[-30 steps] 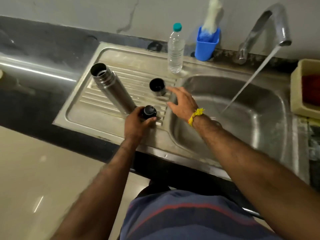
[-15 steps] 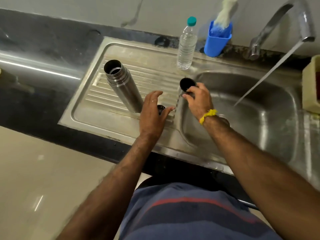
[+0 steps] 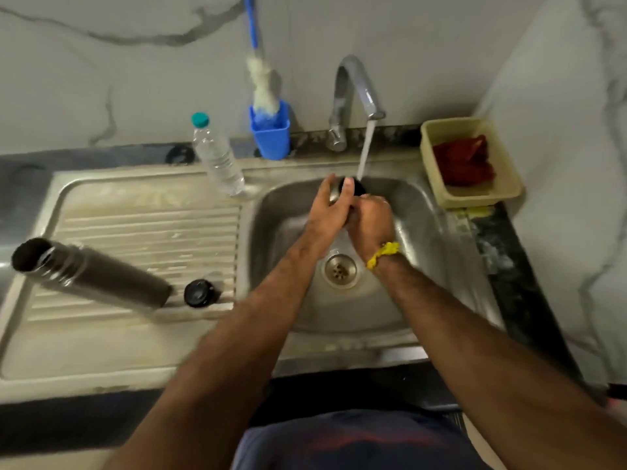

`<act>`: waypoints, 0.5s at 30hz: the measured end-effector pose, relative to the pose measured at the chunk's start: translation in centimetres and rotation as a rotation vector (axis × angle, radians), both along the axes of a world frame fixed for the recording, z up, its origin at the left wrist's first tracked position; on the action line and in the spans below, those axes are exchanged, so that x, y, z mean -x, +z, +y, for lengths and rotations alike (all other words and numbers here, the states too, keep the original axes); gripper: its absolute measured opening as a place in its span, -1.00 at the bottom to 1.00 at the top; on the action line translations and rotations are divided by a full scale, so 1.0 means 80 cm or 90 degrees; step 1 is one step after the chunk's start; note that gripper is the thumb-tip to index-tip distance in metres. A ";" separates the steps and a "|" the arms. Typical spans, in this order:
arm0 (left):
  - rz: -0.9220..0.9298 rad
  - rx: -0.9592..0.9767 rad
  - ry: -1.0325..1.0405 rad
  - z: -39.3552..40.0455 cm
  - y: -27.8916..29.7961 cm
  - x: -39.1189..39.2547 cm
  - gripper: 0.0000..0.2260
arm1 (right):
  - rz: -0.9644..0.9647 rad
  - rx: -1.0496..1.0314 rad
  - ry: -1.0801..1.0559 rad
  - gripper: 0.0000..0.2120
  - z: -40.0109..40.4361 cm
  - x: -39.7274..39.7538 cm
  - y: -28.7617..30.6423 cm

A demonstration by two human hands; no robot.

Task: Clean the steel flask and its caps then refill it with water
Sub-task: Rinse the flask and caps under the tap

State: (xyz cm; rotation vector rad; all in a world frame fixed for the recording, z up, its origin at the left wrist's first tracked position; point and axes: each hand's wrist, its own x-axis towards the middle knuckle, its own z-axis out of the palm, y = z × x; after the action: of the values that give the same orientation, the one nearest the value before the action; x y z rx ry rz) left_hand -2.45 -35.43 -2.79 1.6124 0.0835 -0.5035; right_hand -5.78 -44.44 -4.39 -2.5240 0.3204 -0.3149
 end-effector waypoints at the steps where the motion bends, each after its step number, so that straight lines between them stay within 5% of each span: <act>1: -0.009 -0.013 0.008 -0.016 -0.003 -0.009 -0.60 | 0.017 0.002 -0.006 -0.74 -0.002 -0.009 0.006; 4: -0.084 -0.108 -0.007 -0.036 -0.014 -0.050 -0.72 | 0.040 -0.018 -0.019 -0.82 -0.015 -0.025 0.004; 8: -0.175 -0.354 -0.293 -0.020 -0.009 -0.095 -0.70 | 0.076 0.073 0.238 -0.81 -0.055 -0.023 -0.013; 12: -0.233 -0.349 -0.180 -0.033 -0.017 -0.103 -0.73 | 0.092 0.015 0.111 -0.85 -0.048 -0.055 -0.001; 15: -0.142 -0.366 -0.224 -0.034 -0.022 -0.105 -0.73 | 0.081 0.036 0.227 -0.77 -0.044 -0.038 -0.024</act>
State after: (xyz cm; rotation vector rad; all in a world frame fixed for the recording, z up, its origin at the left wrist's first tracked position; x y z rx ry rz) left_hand 5.95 -38.14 -4.52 2.2560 -0.2493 -0.5983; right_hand -2.74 -47.98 -6.35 -2.6007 -0.0934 -0.0232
